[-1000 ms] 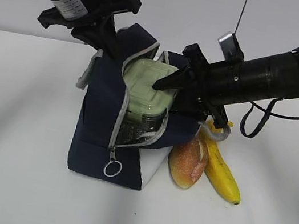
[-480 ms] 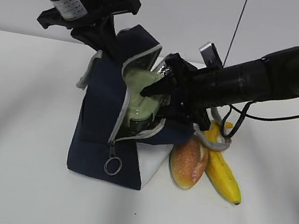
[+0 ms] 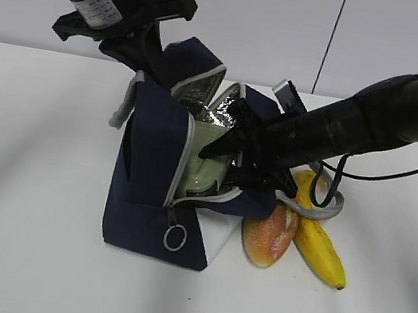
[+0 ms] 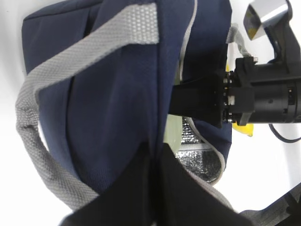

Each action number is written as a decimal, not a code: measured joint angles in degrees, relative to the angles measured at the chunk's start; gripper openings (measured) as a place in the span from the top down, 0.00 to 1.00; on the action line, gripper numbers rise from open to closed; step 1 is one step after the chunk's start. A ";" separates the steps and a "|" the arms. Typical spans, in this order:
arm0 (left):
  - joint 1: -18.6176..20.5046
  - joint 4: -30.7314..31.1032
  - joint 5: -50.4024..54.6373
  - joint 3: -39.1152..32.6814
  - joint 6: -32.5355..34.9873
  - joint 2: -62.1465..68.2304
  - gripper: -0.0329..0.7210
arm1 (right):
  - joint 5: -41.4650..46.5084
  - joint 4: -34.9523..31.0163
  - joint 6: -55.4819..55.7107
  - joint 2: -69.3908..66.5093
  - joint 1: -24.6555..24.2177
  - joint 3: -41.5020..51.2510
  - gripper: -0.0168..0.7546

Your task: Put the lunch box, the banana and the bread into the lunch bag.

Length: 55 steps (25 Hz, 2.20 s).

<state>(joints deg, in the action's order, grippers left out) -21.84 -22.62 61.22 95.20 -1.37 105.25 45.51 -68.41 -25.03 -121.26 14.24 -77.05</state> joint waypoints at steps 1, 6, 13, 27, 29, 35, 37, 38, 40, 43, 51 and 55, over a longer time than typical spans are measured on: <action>0.00 0.00 0.00 0.00 0.00 0.00 0.96 | 0.00 0.23 0.26 0.00 0.00 0.00 0.50; 0.00 0.00 0.04 0.00 0.00 0.00 0.96 | -0.13 0.70 0.38 -0.12 0.00 0.00 0.48; 0.00 -0.05 0.04 0.00 0.00 0.00 0.96 | 1.70 1.10 -0.98 -0.12 0.00 -0.36 0.37; 0.00 0.86 1.01 0.00 1.37 0.00 0.96 | 6.02 14.20 -2.66 22.48 -0.59 4.77 0.48; 0.00 1.04 1.28 0.00 1.37 0.00 0.96 | 3.52 17.88 -1.96 27.64 -0.59 9.14 0.49; 0.00 1.09 1.95 0.00 1.75 0.00 0.96 | -2.02 23.93 -1.58 40.85 -0.59 22.29 0.49; 0.00 1.09 2.07 0.00 1.75 0.00 0.96 | -1.65 27.84 -1.58 42.37 -0.59 24.07 0.49; 0.00 1.09 2.12 0.00 1.75 0.00 0.96 | -1.30 30.22 -1.58 42.60 -0.59 24.53 0.49; 0.00 1.09 2.13 0.00 1.79 0.00 0.96 | -0.02 34.33 -1.03 42.60 -0.59 24.77 0.49; 0.00 1.09 2.20 0.00 1.79 0.00 0.96 | 0.24 40.24 2.33 42.08 -0.59 24.77 0.49; 0.00 1.09 2.39 0.00 1.79 0.00 0.96 | -2.11 49.47 7.21 34.26 -0.59 24.77 0.44; 0.00 1.09 2.39 0.00 1.79 0.00 0.96 | -2.60 50.37 7.44 28.23 -0.59 23.40 0.32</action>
<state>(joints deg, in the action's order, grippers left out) -21.84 -21.53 63.61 95.20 0.42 105.25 42.92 -18.04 -17.59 -93.02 13.65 -53.64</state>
